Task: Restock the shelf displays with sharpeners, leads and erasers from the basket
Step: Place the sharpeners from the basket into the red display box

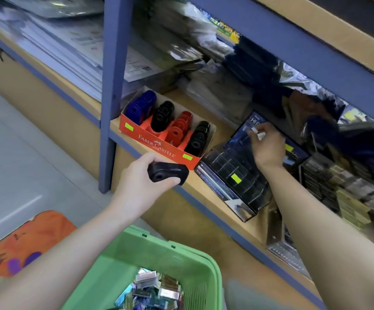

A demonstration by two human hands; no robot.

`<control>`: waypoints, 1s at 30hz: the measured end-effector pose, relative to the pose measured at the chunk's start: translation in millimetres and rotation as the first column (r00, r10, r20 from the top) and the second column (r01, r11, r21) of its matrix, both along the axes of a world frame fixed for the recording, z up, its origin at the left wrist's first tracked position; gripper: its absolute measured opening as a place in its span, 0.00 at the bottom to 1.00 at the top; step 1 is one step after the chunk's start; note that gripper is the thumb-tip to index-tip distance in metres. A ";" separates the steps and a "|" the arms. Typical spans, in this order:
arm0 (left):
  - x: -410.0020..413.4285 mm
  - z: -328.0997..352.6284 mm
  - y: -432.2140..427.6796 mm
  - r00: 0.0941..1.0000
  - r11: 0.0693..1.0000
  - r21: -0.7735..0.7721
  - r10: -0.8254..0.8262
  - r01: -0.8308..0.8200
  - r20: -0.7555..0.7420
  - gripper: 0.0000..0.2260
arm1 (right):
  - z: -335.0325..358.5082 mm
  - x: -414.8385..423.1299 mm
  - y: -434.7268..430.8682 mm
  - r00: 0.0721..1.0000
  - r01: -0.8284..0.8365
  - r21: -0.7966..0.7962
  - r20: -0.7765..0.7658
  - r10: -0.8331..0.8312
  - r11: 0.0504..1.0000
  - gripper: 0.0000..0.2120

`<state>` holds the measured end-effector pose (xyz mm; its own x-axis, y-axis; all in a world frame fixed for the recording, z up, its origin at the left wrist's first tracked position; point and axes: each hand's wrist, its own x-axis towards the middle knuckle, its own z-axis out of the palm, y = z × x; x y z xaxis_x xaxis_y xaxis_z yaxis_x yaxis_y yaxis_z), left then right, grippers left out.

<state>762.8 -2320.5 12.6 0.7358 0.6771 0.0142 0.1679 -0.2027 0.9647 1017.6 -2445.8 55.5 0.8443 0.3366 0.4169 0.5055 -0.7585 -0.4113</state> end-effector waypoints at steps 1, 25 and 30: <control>3.3 0.6 0.8 1.000 1.000 0.002 -0.009 0.009 0.008 0.10 | -1.6 4.1 1.4 1.000 -0.005 -0.012 -0.016 0.005 1.000 0.13; 20.9 -4.8 12.2 0.996 0.994 -0.068 0.083 -0.081 0.017 0.13 | -8.1 17.3 20.7 0.993 -0.074 -0.290 -0.111 0.043 0.954 0.06; 21.9 -4.4 18.5 0.996 0.999 -0.048 0.021 -0.017 0.084 0.11 | -1.8 -2.7 28.8 0.997 -0.072 -0.198 0.008 0.075 0.978 0.16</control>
